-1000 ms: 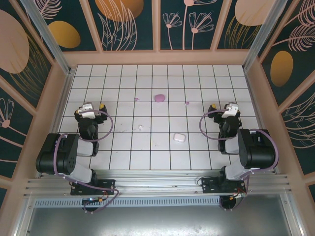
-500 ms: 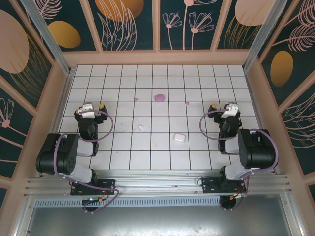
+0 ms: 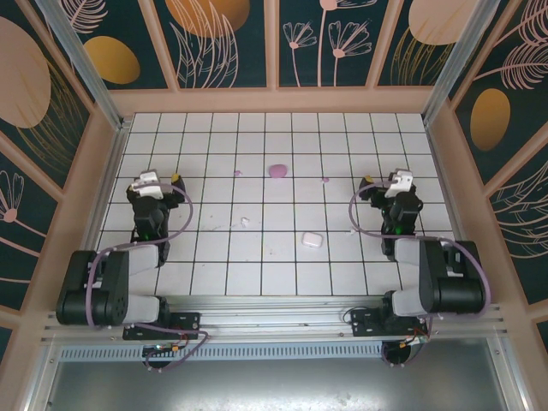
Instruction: Insert wireless bluetooth earbuds into charging case
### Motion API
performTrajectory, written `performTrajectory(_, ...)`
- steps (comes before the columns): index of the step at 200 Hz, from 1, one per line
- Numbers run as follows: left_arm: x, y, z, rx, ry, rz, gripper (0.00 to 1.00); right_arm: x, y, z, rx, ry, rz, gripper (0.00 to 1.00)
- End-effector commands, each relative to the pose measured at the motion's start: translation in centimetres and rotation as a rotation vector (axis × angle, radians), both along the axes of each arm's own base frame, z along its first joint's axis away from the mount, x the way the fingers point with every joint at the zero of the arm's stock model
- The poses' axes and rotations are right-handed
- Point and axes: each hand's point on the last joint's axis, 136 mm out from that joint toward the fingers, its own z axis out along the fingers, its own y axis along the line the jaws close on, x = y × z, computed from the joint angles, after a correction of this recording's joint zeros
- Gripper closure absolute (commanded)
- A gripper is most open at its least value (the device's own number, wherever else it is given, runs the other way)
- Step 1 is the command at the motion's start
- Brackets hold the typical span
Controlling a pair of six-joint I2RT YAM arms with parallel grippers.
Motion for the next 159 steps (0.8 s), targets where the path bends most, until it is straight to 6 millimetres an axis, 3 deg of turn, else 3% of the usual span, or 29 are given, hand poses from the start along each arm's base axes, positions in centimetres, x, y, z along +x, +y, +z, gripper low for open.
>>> performTrajectory(1, -0.1, 0.2, -0.1, -0.058, 0.070, 0.016, 0.02, 0.1, 1.1, 1.1, 0.066, 0.059, 0.059, 0.03)
performTrajectory(31, -0.2, -0.4, 0.8, -0.142, 0.123, -0.003, 0.01, 0.0, 3.4, 1.6, 0.133, 0.195, 0.145, 0.06)
performTrajectory(60, -0.6, -2.2, 0.7, -0.279, 0.199, -0.075, 0.02, -1.8, 8.1, 0.0, 0.027, 0.379, 0.299, 0.05)
performTrajectory(102, -2.5, -8.1, -0.6, -0.483, 0.301, -0.295, 0.06, -6.5, 15.5, -2.4, -0.267, 0.516, 0.601, 0.02)
performTrajectory(129, -4.0, -13.0, -1.4, -0.483, 0.404, -0.428, 0.08, -9.6, 17.7, -4.2, -0.359, 0.601, 0.730, 0.01)
performTrajectory(159, -5.7, -17.1, -2.2, -0.518, 0.473, -0.553, 0.11, -11.9, 18.7, -5.3, -0.426, 0.650, 0.841, 0.01)
